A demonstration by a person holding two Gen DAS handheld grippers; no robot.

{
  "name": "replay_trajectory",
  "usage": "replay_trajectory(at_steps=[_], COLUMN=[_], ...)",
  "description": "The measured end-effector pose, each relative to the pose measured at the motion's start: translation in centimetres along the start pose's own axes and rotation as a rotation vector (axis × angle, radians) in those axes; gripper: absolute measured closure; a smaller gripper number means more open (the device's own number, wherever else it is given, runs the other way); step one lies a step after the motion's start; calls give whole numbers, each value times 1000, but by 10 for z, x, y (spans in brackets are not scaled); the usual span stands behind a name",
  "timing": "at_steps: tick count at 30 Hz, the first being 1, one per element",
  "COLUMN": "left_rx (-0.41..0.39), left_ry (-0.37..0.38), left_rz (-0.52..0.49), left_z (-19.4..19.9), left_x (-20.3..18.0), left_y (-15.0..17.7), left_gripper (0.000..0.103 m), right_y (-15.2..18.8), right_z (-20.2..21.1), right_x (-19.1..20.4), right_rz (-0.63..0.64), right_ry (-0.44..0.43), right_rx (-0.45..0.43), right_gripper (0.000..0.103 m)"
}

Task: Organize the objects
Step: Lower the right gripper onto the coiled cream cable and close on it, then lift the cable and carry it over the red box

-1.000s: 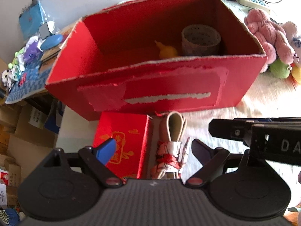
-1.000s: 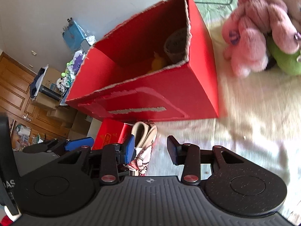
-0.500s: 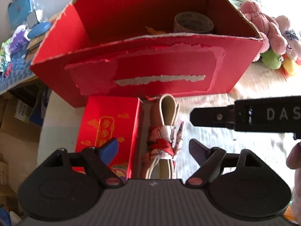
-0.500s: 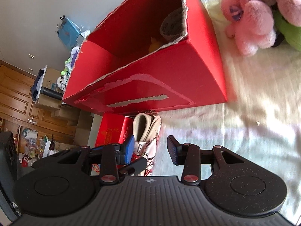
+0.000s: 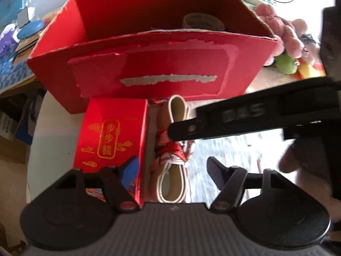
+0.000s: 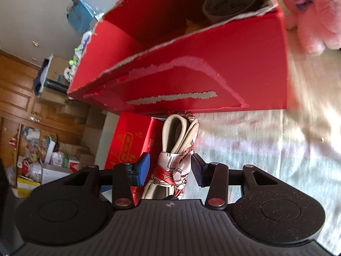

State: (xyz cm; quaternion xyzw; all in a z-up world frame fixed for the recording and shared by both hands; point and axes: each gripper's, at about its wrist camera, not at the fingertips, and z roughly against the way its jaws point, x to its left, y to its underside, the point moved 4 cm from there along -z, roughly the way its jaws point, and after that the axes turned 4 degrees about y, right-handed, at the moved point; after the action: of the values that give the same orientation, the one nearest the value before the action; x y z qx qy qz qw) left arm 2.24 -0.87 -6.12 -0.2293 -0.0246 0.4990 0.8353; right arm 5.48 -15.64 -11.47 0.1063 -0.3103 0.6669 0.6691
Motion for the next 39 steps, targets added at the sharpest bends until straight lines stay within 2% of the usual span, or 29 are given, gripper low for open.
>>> replay_trajectory(at_steps=[4, 10, 14, 20, 25, 30, 33, 39], left_rx=[14, 30, 28, 25, 37, 70, 78, 84], left_ry=[16, 31, 47, 74, 104, 106, 80, 6], left_rz=[-6, -13, -48, -98, -112, -135, -147, -173], left_z=[-3, -8, -8, -6, -9, -20, -26, -33], left_x=[1, 0, -6, -17, -23, -32, -35, -35], left_y=[1, 4, 4, 7, 10, 16, 17, 22], left_gripper=[42, 43, 44, 36, 33, 36, 38, 48], right_y=[2, 2, 2, 5, 6, 8, 10, 8], right_z=[-10, -14, -10, 3, 17, 19, 15, 6], right_x=[1, -8, -18, -33, -43, -49, -45, -36], right_rz=[13, -26, -73, -109, -123, -130, -136, -146], right_ry=[16, -4, -76, -89, -83, -64, -58, -58], right_rx=[25, 52, 67, 56, 37, 20, 7, -7], right_gripper=[57, 59, 77, 82, 82, 81, 78, 69])
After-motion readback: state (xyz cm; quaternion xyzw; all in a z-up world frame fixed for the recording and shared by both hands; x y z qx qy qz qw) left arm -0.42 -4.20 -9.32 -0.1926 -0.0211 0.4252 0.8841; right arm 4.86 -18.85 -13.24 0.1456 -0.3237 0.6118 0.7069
